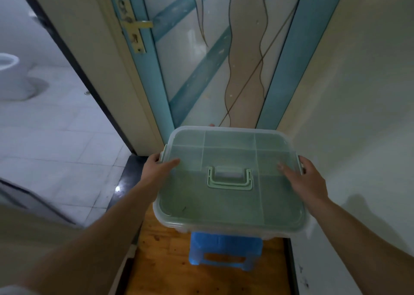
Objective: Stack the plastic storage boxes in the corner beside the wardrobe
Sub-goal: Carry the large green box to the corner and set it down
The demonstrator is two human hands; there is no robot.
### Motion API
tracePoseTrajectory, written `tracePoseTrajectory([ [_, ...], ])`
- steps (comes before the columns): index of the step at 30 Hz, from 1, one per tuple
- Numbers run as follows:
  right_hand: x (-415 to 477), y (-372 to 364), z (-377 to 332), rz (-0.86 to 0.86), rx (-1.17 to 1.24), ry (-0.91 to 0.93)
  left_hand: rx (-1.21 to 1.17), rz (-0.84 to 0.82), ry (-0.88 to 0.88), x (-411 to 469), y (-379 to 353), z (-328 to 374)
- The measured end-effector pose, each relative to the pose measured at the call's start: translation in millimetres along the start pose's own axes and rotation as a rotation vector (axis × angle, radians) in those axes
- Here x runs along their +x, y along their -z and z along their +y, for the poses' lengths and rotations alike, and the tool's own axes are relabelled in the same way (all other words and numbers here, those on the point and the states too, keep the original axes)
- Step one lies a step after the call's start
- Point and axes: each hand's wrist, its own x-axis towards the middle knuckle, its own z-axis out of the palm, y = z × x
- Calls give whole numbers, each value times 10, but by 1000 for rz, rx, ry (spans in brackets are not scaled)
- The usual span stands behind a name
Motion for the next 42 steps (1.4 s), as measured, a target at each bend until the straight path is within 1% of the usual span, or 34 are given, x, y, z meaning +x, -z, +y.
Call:
tracePoseTrajectory([
  [5, -200, 131, -279, 23, 10, 44, -50, 2, -18, -241, 246, 191],
  [10, -369, 203, -430, 13, 6, 42, -65, -27, -22, -455, 437, 247],
  [15, -623, 299, -645, 26, 20, 27, -87, -53, -67, -735, 692, 314],
  [21, -880, 367, -780, 40, 30, 54, -114, -57, -69, -954, 881, 325],
  [27, -1028, 428, -807, -5, 19, 114, -124, 5, -65, -1214, 999, 266],
  [42, -1123, 441, -954, -211, 39, 247, -209, 249, -22, -2092, 1108, -119],
])
